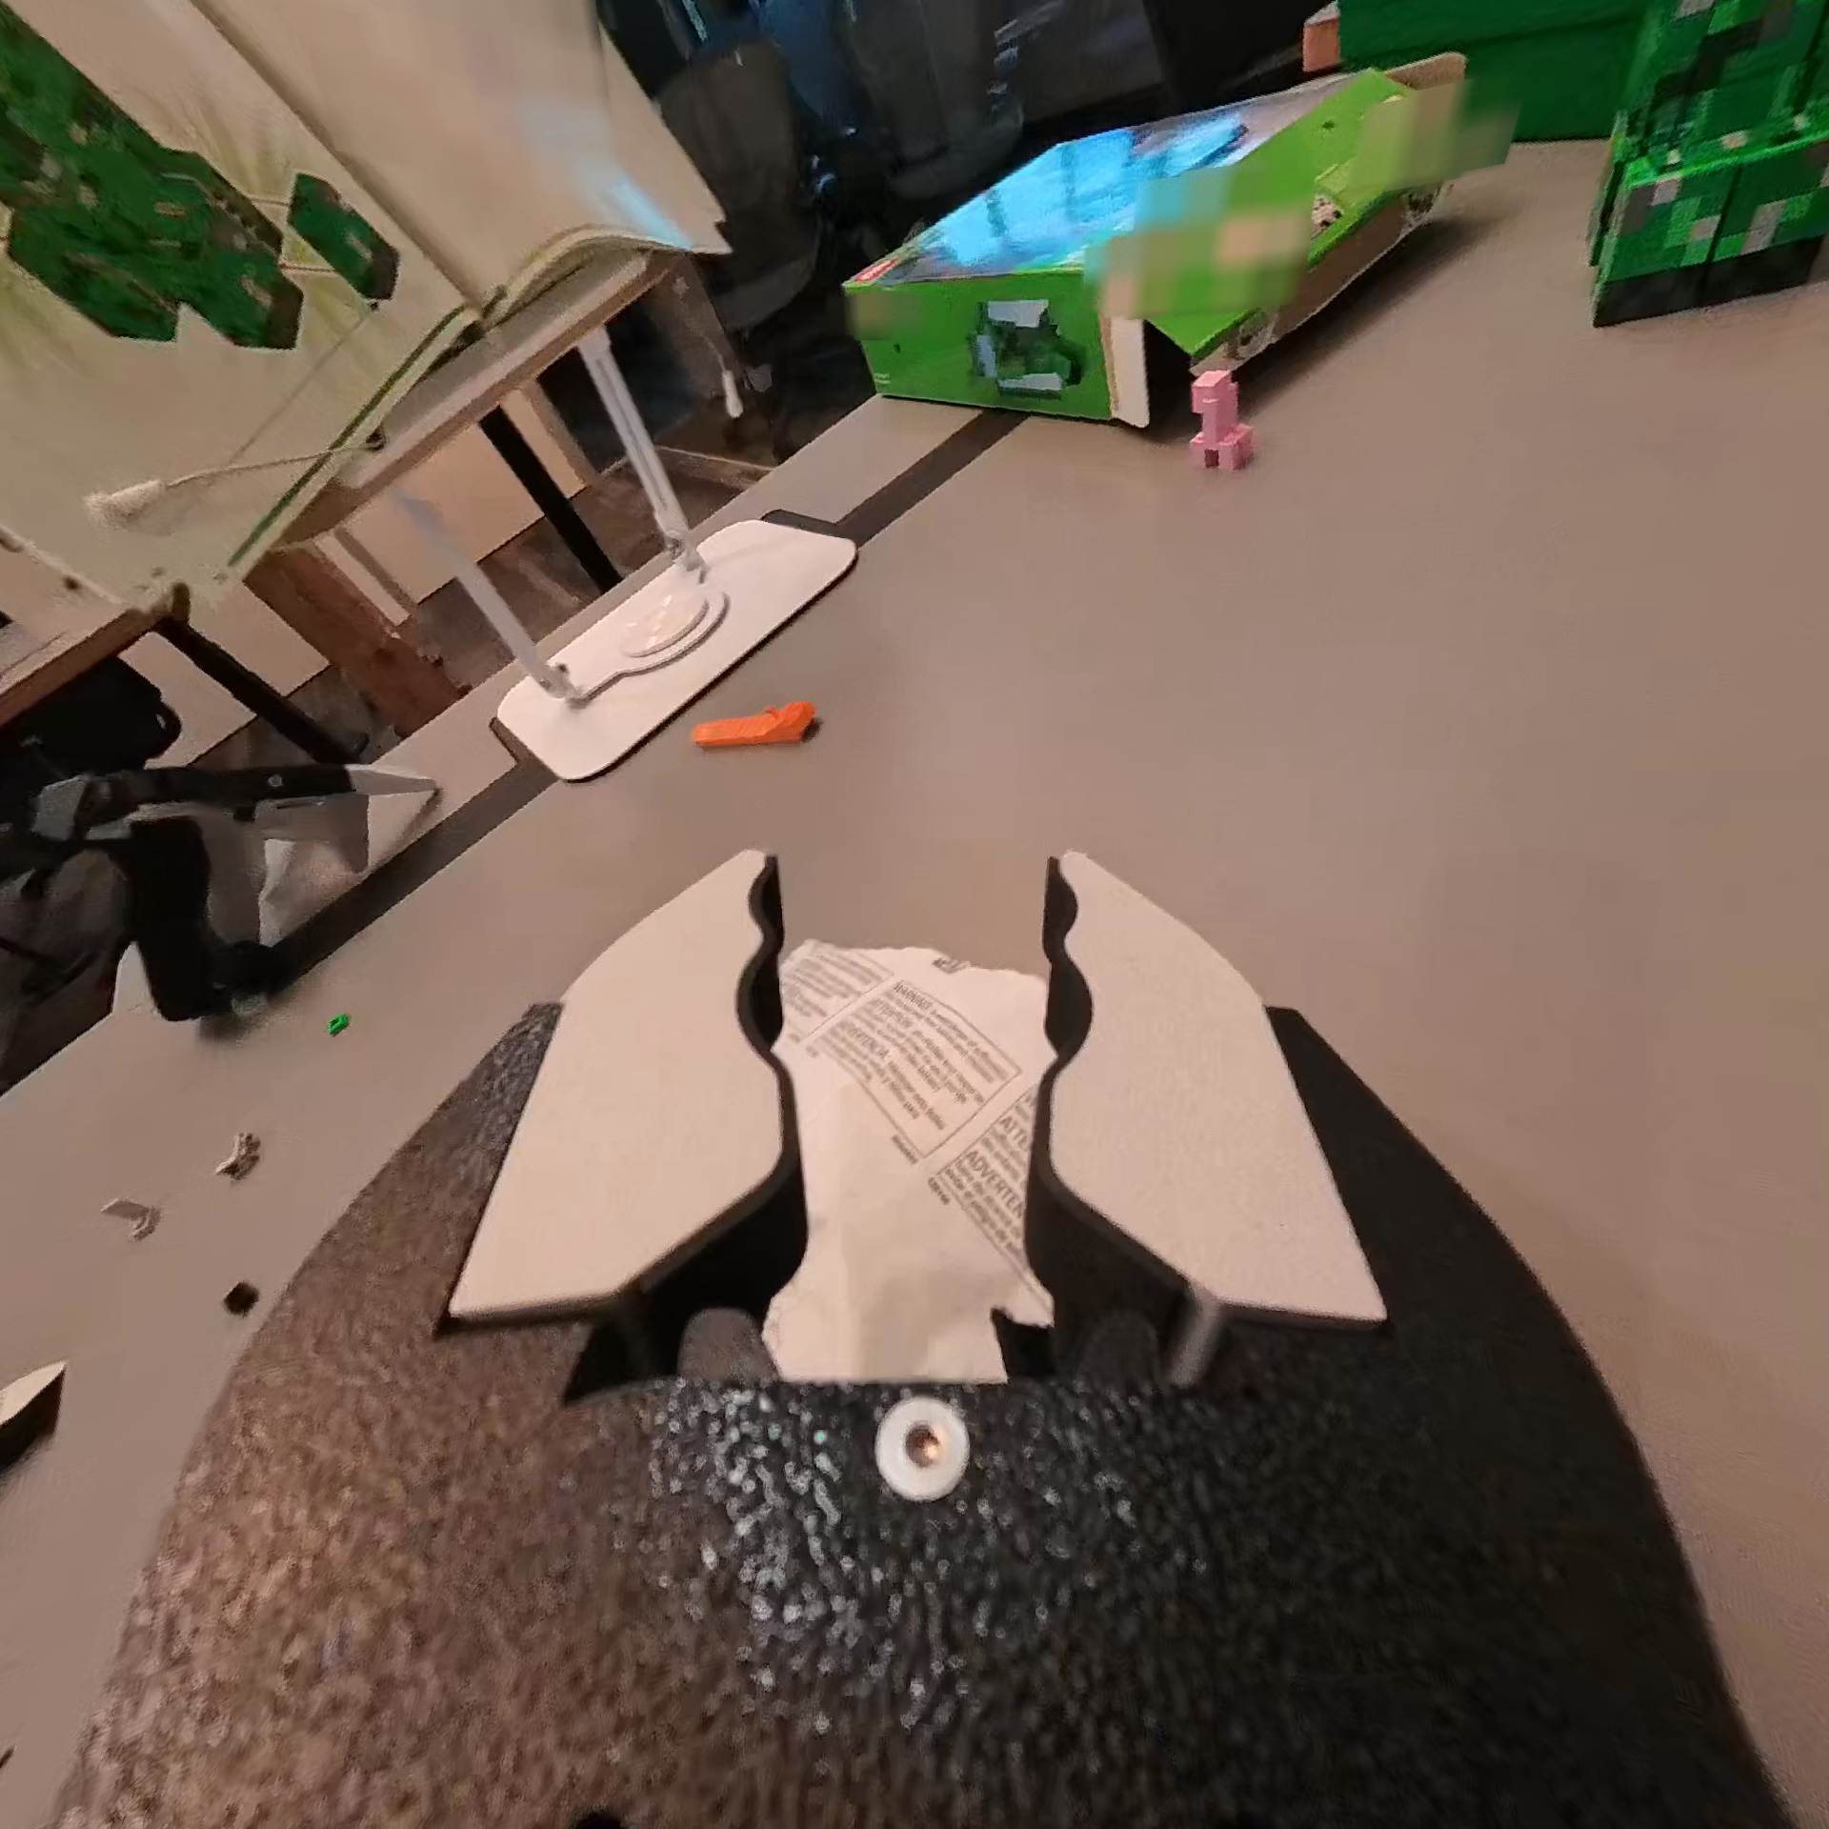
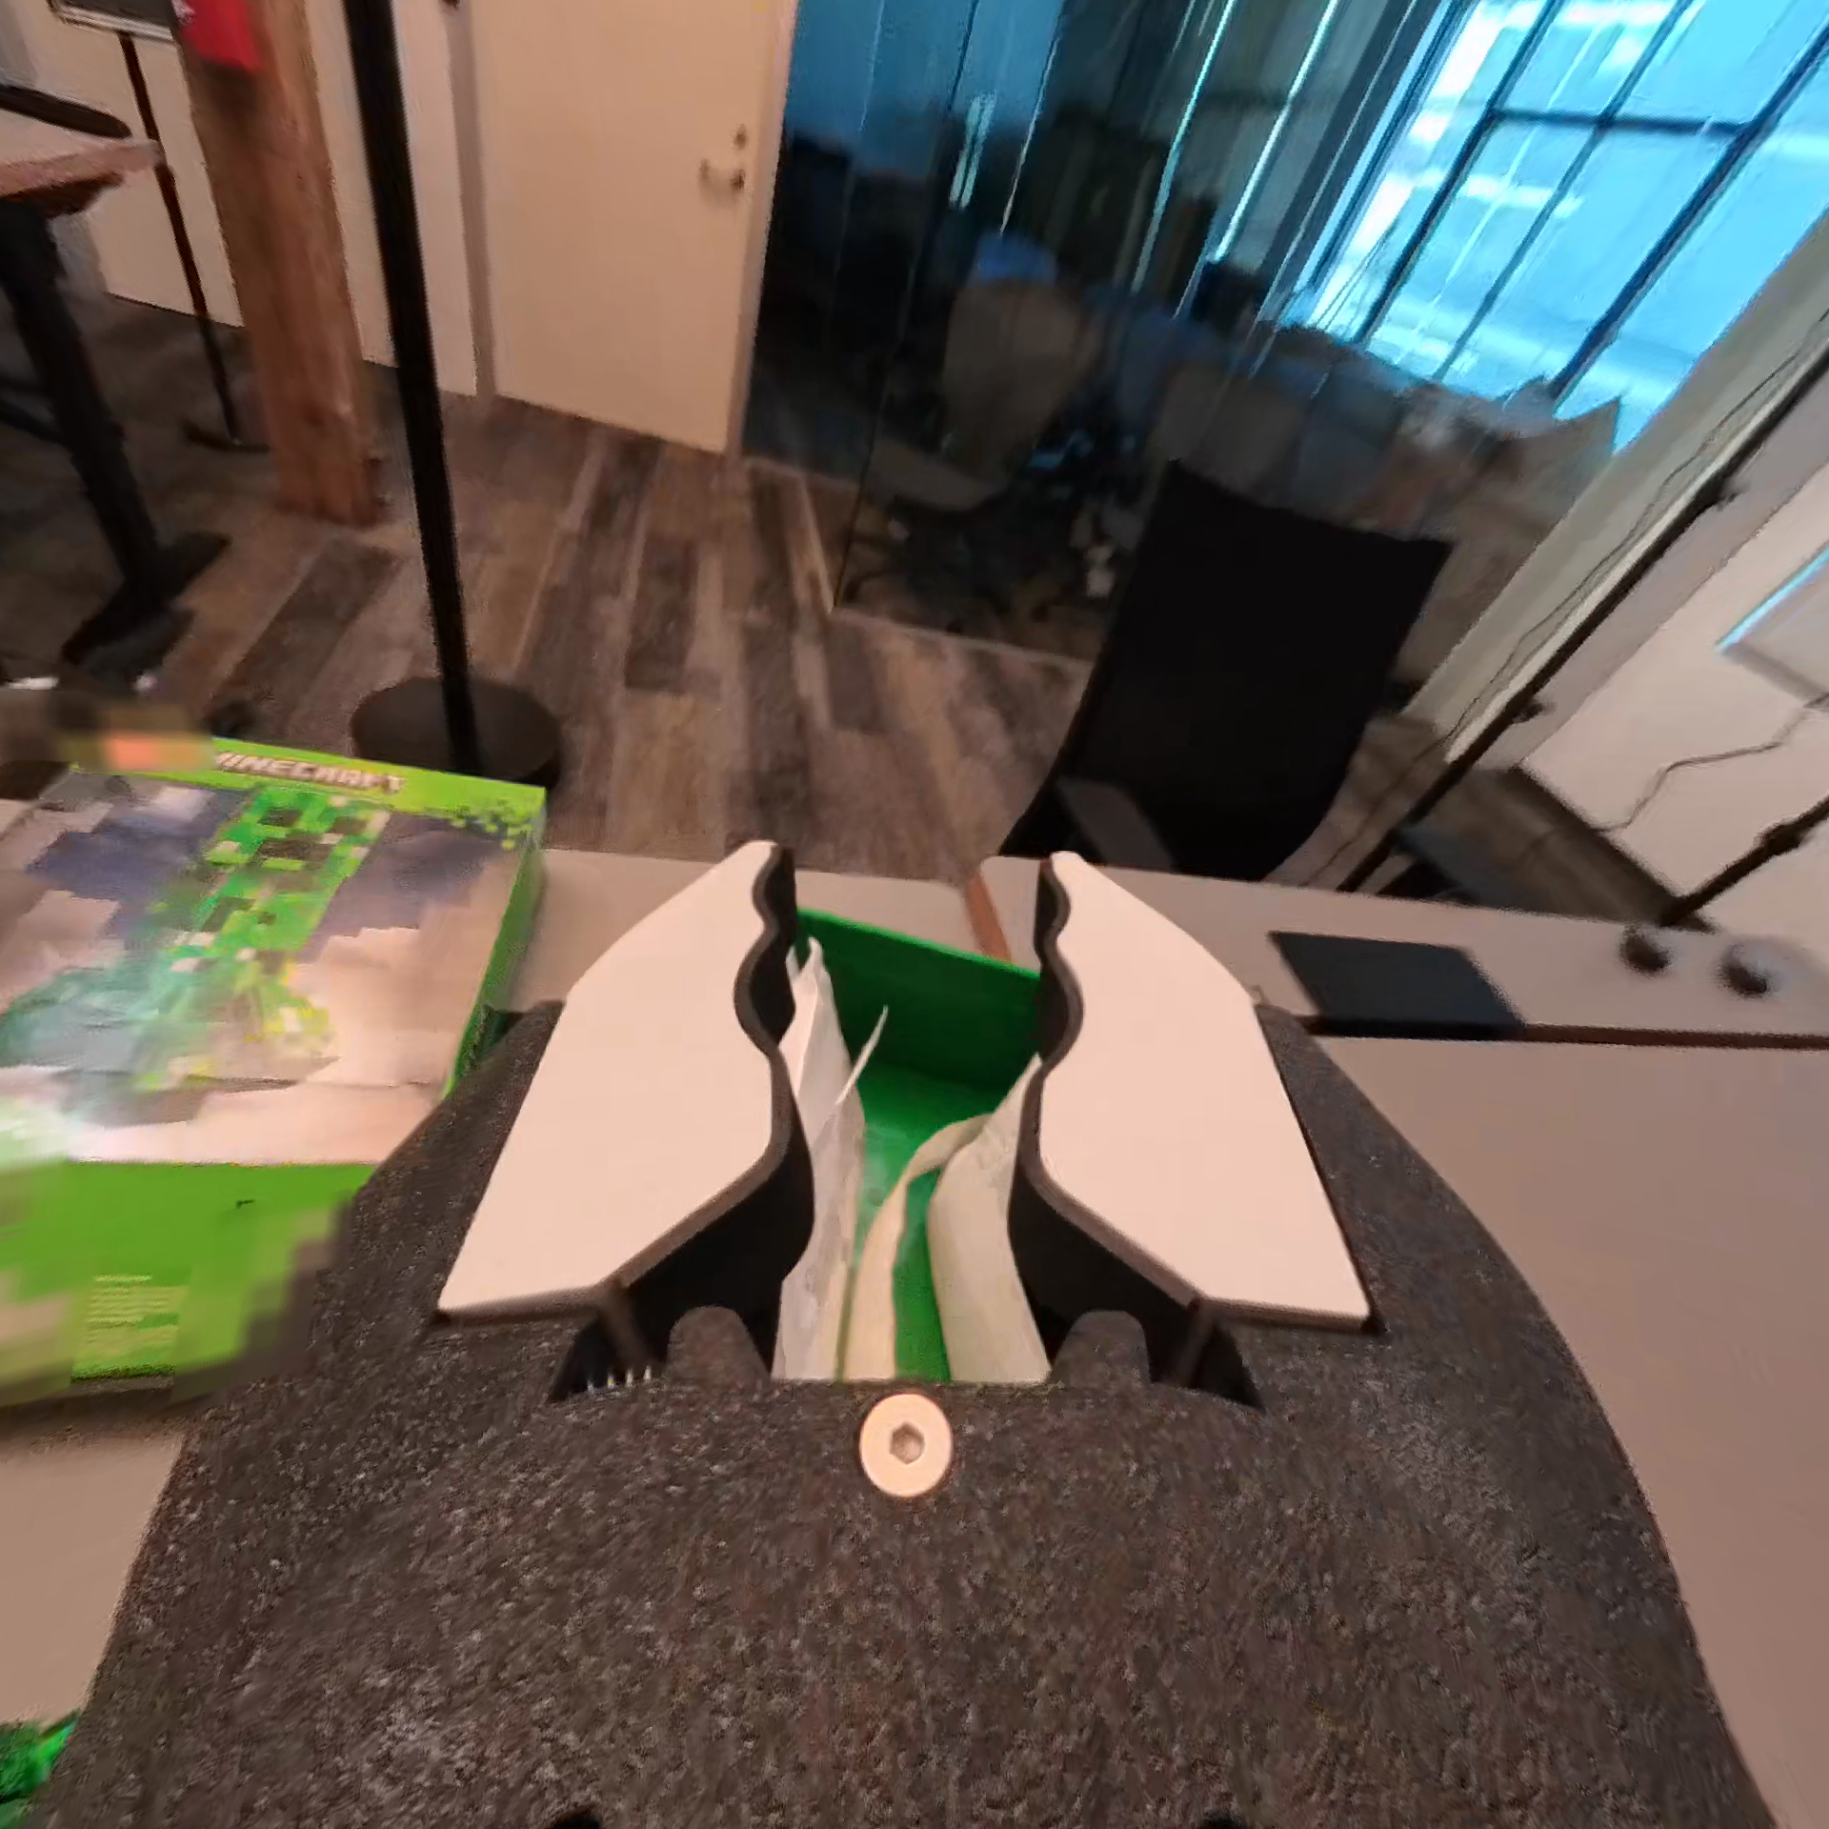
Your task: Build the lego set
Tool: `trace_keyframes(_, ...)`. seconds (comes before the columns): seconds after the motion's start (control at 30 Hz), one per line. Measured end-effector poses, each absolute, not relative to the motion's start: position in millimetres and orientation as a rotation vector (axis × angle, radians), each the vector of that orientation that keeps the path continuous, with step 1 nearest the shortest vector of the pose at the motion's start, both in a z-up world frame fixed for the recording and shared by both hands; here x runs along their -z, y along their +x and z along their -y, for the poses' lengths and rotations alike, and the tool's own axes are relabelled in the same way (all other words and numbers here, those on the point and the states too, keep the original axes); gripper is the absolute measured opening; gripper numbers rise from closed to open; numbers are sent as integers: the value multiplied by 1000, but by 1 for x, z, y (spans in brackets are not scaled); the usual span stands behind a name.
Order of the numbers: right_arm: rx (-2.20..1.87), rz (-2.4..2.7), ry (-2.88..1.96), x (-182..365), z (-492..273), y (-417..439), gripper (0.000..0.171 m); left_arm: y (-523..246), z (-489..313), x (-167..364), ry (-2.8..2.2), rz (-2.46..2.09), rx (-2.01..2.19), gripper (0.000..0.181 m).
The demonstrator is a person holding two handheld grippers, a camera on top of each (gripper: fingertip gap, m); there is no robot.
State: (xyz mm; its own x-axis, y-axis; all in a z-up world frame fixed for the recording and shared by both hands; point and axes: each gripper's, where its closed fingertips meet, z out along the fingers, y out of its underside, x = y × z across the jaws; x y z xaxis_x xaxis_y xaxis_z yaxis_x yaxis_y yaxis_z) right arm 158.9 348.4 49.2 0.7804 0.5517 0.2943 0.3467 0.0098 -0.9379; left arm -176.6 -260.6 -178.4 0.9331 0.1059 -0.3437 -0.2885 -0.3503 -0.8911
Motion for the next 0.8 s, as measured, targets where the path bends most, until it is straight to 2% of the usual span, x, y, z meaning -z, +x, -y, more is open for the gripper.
trace_keyframes(0.13,-13,762,-1620,-65,-317,173,45,-191,279,181,-1906,-100,-393,50)
trace_keyframes(0.27,-522,926,-1426,-78,-188,93,34,-208,303,196,-1987,-100,-383,49)
trace_keyframes(0.43,-1219,1507,-1225,6,49,-23,42,-191,334,229,-2151,-260,-175,50)
trace_keyframes(0.53,-1311,1787,-1188,88,136,-70,43,-174,344,232,-2149,-391,-186,60)
trace_keyframes(0.6,-1290,1956,-1146,141,174,-94,43,-173,350,241,-2194,-556,-371,64)
trace_keyframes(0.7,-1299,2091,-1150,192,202,-118,43,-197,362,254,-2253,-798,-837,58)
trace_keyframes(0.8,-1299,2120,-1154,211,206,-135,44,-204,375,263,-2283,-727,-858,50)
